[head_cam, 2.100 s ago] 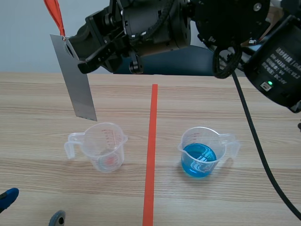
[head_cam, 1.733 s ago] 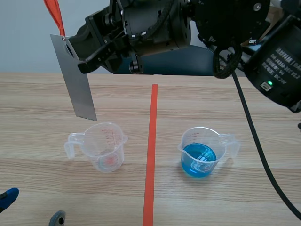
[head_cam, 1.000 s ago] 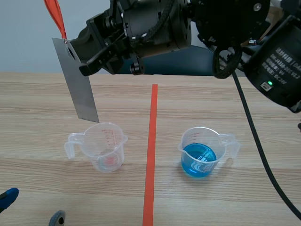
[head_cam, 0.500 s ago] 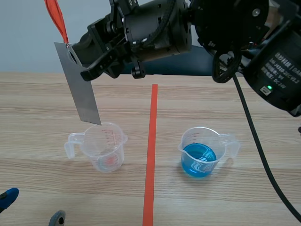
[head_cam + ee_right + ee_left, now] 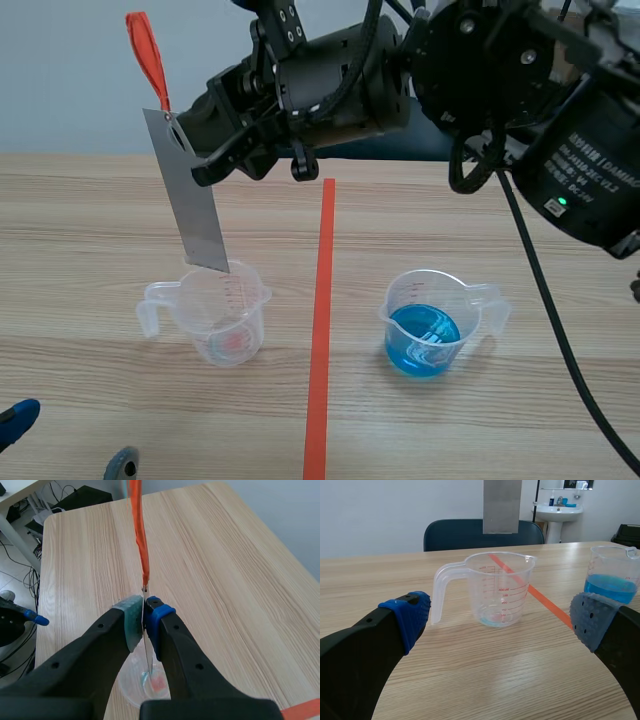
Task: Do the redox reaction experiment. put the plate into the left beaker
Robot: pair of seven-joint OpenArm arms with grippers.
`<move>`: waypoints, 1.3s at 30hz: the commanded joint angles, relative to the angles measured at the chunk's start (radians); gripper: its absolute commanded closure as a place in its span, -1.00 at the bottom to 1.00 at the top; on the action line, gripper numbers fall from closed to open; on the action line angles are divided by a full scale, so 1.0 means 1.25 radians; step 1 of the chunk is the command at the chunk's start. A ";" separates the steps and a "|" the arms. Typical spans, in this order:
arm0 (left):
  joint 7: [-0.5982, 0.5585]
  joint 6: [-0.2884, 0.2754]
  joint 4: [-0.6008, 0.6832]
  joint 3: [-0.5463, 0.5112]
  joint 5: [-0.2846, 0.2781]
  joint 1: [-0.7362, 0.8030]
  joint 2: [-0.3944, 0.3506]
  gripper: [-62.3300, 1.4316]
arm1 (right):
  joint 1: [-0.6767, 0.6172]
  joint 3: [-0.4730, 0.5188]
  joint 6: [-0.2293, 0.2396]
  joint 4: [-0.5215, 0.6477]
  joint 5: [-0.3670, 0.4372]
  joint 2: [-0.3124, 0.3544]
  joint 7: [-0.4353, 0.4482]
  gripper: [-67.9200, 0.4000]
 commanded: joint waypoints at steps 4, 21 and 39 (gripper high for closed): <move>-0.014 0.001 0.011 -0.002 -0.005 0.002 -0.007 -0.89 | 0.010 0.012 0.001 -0.033 0.005 0.002 0.041 0.97; -0.014 0.001 0.011 -0.002 -0.005 0.002 -0.007 -0.89 | 0.009 0.003 0.049 -0.115 -0.010 -0.005 0.103 0.97; -0.011 0.001 0.011 -0.002 -0.005 -0.001 -0.007 -0.89 | 0.010 -0.090 0.048 -0.163 -0.067 -0.005 0.184 0.97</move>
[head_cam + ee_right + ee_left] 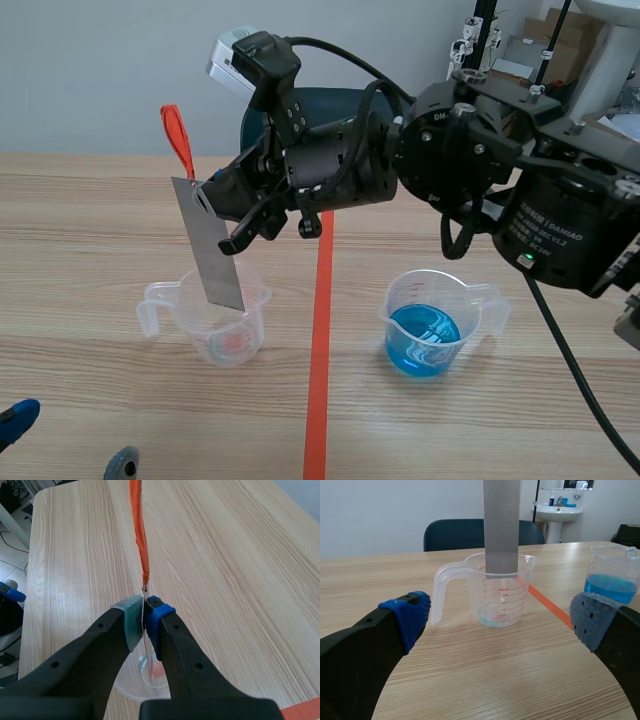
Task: Do the redox reaction experiment. put the plate into the left beaker
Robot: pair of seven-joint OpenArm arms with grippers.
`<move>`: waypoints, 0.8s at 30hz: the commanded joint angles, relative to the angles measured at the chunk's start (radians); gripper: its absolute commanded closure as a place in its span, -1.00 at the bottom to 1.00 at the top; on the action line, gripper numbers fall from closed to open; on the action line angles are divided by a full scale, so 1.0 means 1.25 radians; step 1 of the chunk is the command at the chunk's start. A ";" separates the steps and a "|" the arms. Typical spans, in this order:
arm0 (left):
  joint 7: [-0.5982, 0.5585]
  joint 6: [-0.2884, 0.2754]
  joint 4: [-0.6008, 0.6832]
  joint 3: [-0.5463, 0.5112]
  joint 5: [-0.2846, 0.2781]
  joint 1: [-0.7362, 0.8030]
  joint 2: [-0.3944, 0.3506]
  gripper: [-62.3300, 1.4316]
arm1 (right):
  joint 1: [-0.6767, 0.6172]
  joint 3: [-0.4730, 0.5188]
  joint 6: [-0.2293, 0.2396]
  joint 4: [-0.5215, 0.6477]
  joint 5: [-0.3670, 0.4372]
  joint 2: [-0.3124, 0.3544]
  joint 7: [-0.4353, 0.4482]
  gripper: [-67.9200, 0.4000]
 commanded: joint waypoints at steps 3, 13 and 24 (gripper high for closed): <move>-0.011 0.001 0.011 -0.002 -0.005 -0.001 -0.007 -0.89 | 0.010 -0.003 0.000 -0.006 0.000 -0.005 0.033 0.97; -0.011 0.001 0.011 -0.002 -0.005 -0.001 -0.007 -0.89 | 0.010 -0.003 0.001 -0.105 -0.084 -0.051 0.070 0.97; -0.011 0.001 0.011 -0.002 -0.005 -0.001 -0.007 -0.89 | 0.010 -0.003 0.037 -0.149 -0.107 -0.072 0.109 0.97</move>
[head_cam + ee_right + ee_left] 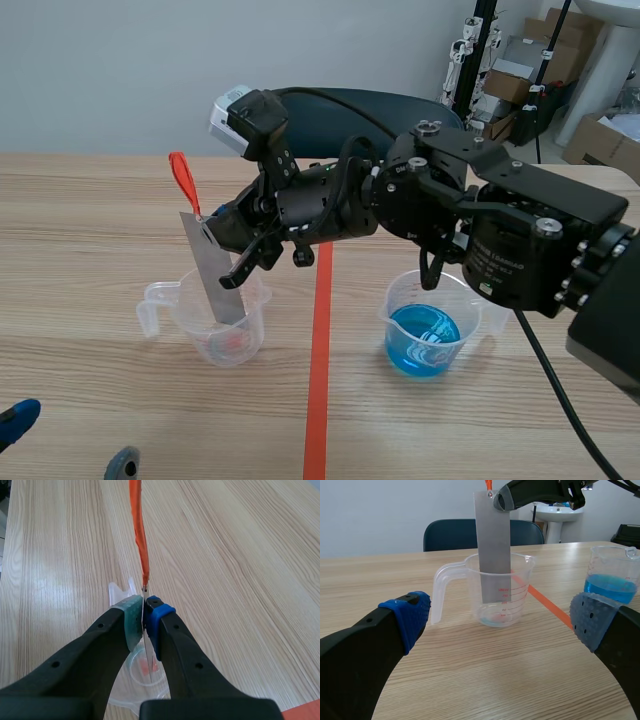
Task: Do the redox reaction experiment. put the plate into the left beaker
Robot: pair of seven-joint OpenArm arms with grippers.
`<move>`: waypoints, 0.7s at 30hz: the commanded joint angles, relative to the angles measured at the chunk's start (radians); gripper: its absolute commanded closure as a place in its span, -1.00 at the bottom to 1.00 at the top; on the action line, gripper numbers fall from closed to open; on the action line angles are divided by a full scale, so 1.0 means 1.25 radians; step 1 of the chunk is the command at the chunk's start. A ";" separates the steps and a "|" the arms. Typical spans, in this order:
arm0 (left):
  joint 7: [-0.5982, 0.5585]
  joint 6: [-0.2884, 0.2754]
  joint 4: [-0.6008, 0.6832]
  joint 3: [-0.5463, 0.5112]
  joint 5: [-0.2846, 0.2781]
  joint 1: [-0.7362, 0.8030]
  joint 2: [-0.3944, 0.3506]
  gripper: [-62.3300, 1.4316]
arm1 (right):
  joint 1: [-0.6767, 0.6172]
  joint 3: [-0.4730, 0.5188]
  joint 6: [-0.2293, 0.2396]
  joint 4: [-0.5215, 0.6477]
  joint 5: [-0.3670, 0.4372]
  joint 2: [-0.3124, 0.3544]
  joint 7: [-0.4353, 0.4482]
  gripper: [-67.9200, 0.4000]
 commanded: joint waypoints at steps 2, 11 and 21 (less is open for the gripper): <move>-0.012 0.001 0.011 -0.002 -0.005 0.000 -0.007 -0.89 | 0.010 0.006 0.003 0.015 0.009 -0.003 0.014 0.97; -0.011 0.001 0.011 -0.002 -0.005 0.000 -0.007 -0.89 | 0.010 -0.043 0.002 0.009 -0.012 -0.014 0.023 0.97; -0.011 0.001 0.011 -0.002 -0.005 0.000 -0.007 -0.89 | 0.010 -0.047 0.002 0.007 -0.037 -0.013 0.042 0.97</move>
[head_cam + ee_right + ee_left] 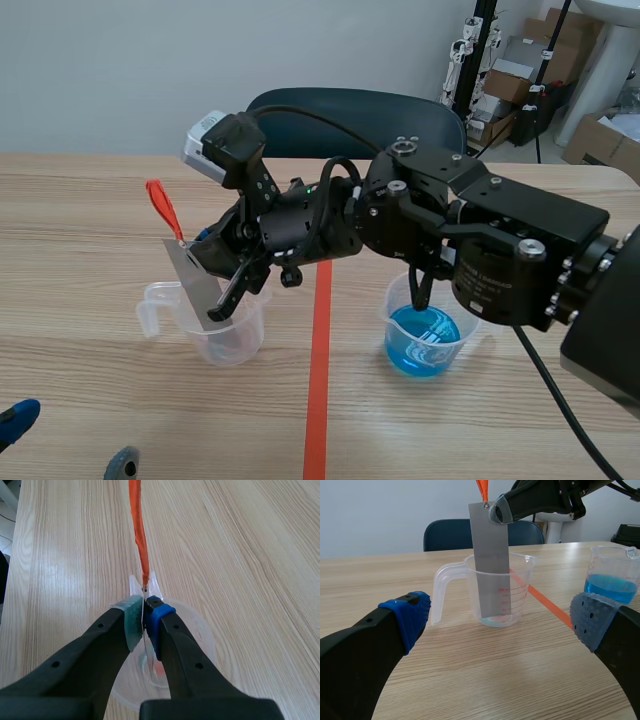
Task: Do the redox reaction experiment. put the plate into the left beaker
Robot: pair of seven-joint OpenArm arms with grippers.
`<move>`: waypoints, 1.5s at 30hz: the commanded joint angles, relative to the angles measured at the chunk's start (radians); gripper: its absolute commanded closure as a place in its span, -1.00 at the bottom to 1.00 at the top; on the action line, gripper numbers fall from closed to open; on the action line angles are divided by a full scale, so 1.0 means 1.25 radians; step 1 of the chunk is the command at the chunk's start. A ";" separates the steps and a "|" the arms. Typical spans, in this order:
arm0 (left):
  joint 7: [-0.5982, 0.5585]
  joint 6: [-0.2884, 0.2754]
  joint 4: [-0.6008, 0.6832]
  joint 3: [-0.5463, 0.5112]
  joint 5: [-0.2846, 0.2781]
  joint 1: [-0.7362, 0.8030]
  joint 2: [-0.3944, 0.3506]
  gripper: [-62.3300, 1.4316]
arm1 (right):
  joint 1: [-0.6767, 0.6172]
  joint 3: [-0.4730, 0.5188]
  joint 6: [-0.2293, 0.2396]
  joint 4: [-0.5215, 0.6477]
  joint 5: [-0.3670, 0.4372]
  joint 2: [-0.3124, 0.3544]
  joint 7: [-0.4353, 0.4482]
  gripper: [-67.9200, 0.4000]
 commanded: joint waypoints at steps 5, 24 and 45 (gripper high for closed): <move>-0.011 0.001 0.011 -0.002 -0.005 0.000 -0.007 -0.89 | 0.012 0.010 0.002 0.006 -0.046 -0.006 0.044 0.77; -0.011 0.001 0.011 -0.002 -0.005 0.000 -0.007 -0.89 | 0.012 0.010 -0.025 0.006 -0.065 -0.004 0.068 -1.00; -0.011 0.001 0.011 -0.002 -0.005 0.000 -0.007 -0.89 | 0.012 0.011 -0.025 0.006 -0.065 -0.004 0.068 -1.00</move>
